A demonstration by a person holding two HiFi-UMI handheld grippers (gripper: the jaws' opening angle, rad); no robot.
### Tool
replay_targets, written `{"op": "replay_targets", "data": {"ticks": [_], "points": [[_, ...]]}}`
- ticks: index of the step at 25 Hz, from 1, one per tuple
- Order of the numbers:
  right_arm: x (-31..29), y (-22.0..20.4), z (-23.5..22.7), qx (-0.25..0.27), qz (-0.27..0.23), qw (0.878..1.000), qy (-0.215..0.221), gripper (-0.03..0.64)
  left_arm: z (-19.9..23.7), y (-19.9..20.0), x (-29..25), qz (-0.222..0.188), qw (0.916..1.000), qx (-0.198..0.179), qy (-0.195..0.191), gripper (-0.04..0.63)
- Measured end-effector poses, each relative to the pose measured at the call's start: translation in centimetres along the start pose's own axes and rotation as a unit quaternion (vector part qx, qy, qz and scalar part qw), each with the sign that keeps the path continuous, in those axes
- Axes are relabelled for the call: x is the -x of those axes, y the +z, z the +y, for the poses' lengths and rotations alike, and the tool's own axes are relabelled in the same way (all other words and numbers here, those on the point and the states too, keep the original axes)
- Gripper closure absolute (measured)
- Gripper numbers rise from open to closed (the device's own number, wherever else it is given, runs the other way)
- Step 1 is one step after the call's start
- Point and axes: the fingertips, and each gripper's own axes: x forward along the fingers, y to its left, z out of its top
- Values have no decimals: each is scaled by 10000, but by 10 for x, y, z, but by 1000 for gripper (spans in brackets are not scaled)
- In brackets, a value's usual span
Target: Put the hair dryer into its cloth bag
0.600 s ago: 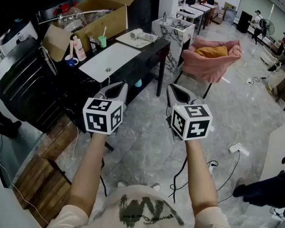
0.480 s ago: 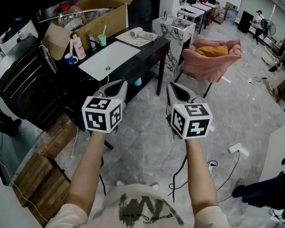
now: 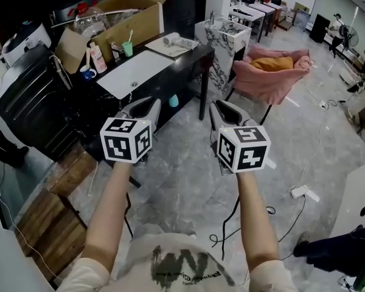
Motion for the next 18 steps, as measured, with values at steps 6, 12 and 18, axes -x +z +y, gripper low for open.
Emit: {"op": "replay_targets", "data": {"ticks": [6,12,18], "points": [[4,-3,-23,-34,16,10000,70,530,-14,2,-17,66,10000,27,6,495],[-5,-6,-39,-140,21,9997,217,486,-13,2,-38,90,9999,21,83,465],[-32,-10,-55,-179,117,9994,271,425,-2,2,-72,128,9998,90,90,448]]}}
